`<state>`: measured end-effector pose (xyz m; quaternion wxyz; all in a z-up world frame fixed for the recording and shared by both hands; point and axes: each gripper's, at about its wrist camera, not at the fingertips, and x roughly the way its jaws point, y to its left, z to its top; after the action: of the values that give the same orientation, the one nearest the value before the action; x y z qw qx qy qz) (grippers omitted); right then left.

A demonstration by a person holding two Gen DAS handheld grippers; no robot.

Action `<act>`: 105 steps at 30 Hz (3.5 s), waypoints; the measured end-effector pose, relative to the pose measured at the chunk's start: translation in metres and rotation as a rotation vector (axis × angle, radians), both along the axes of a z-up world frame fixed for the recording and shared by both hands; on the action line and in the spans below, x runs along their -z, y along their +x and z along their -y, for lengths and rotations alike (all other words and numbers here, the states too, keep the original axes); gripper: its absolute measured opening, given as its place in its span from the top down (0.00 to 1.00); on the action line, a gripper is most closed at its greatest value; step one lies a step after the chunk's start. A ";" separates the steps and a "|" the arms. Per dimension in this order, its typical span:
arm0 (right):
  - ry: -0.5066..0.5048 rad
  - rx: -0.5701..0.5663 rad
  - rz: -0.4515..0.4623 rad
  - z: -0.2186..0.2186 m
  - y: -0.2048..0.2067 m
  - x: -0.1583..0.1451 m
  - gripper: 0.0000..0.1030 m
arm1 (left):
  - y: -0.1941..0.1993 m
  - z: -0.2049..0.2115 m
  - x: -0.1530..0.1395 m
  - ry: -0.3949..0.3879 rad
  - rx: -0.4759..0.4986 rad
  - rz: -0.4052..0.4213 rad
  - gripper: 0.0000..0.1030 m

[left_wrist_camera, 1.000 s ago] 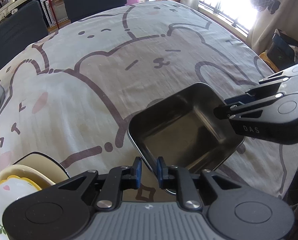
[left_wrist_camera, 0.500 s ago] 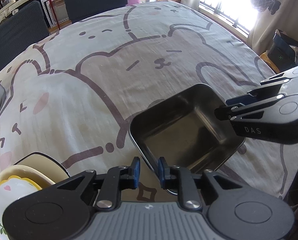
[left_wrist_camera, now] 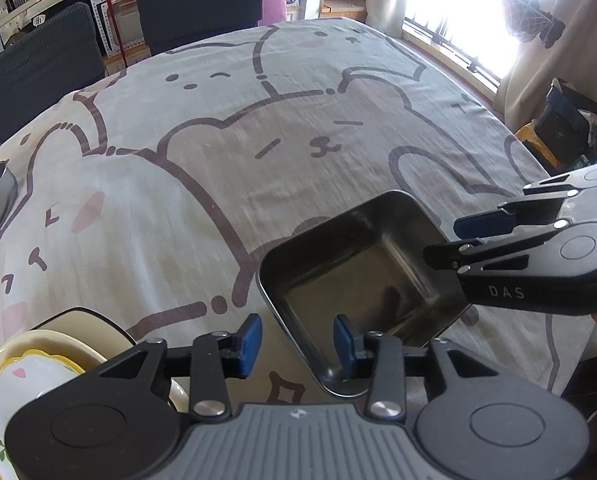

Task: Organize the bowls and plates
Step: 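Open both grippers to release the square tray, then move both grippers to the small stainless oval bowl, then close both grippers on the rim of the oval bowl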

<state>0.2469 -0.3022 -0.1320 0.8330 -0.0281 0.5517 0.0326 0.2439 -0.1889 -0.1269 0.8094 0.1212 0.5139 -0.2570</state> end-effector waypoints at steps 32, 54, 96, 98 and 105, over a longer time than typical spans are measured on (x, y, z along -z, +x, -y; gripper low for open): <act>0.074 0.030 0.305 -0.010 -0.014 -0.072 0.00 | 0.014 -0.102 -0.077 -0.131 -0.208 0.240 0.00; 0.237 -0.108 0.440 -0.187 0.140 -0.076 0.00 | 0.118 -0.287 -0.049 -0.209 -0.722 0.306 0.02; 0.196 -0.229 0.216 -0.327 0.280 -0.011 0.86 | 0.198 -0.319 0.006 -0.350 -0.823 0.136 0.92; 0.190 -0.228 0.236 -0.323 0.270 -0.019 0.86 | 0.191 -0.314 -0.002 -0.352 -0.811 0.147 0.93; 0.197 -0.183 0.302 -0.288 0.219 -0.054 0.86 | 0.157 -0.282 -0.039 -0.367 -0.732 0.173 0.94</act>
<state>0.4661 -0.0144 -0.0779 0.8984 -0.0012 0.4100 0.1573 0.4006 0.0928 -0.0877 0.8956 -0.1948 0.3988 -0.0286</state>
